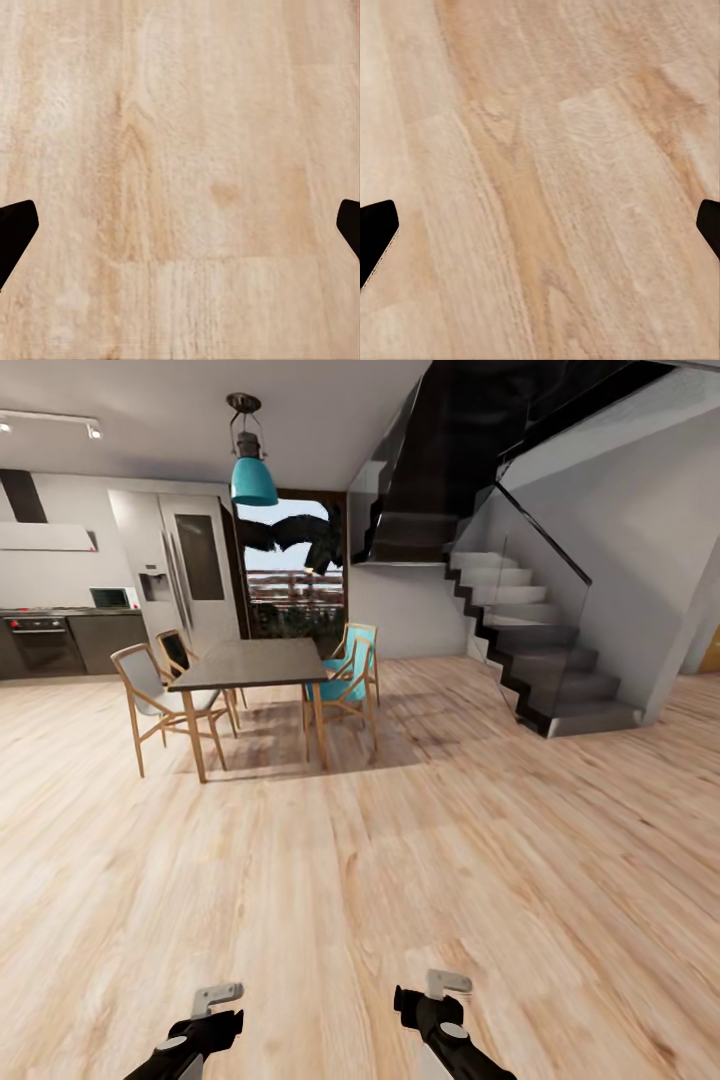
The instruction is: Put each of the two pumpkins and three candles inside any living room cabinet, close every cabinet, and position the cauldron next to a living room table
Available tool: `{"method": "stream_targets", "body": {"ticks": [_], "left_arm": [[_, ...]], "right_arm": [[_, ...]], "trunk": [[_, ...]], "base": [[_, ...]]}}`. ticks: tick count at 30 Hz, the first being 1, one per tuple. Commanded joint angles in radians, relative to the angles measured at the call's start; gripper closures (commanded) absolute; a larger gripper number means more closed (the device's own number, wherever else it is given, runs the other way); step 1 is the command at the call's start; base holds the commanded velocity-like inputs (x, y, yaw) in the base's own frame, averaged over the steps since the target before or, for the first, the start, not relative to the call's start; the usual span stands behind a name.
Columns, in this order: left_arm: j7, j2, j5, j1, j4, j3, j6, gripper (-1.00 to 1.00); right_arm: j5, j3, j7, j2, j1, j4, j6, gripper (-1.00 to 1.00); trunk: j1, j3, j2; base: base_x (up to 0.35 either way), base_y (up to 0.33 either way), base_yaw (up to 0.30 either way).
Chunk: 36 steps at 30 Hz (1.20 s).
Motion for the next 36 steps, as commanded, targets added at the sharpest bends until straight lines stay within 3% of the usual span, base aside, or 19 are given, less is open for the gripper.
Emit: {"method": "stream_targets", "body": {"ticks": [1,22,36], "left_arm": [[0.004,0.000,0.009,-0.001,0.001,-0.007,-0.003,-1.00],[0.005,0.002,0.009,-0.001,0.001,-0.007,-0.003,-1.00],[0.004,0.002,0.009,-0.001,0.001,-0.007,-0.003,-1.00]], "right_arm": [[-0.011,0.008,-0.005,0.000,-0.001,0.001,-0.005,-1.00],[-0.011,0.010,-0.005,0.001,-0.001,0.001,-0.005,-1.00],[-0.009,0.010,-0.005,0.001,-0.001,0.001,-0.003,-1.00]], "trunk": [[0.000,-0.001,0.000],[0.000,-0.001,0.000],[0.000,-0.001,0.000]], "base": [[0.321,-0.001,0.000],[0.332,0.000,0.004],[0.342,0.000,0.240]]}}
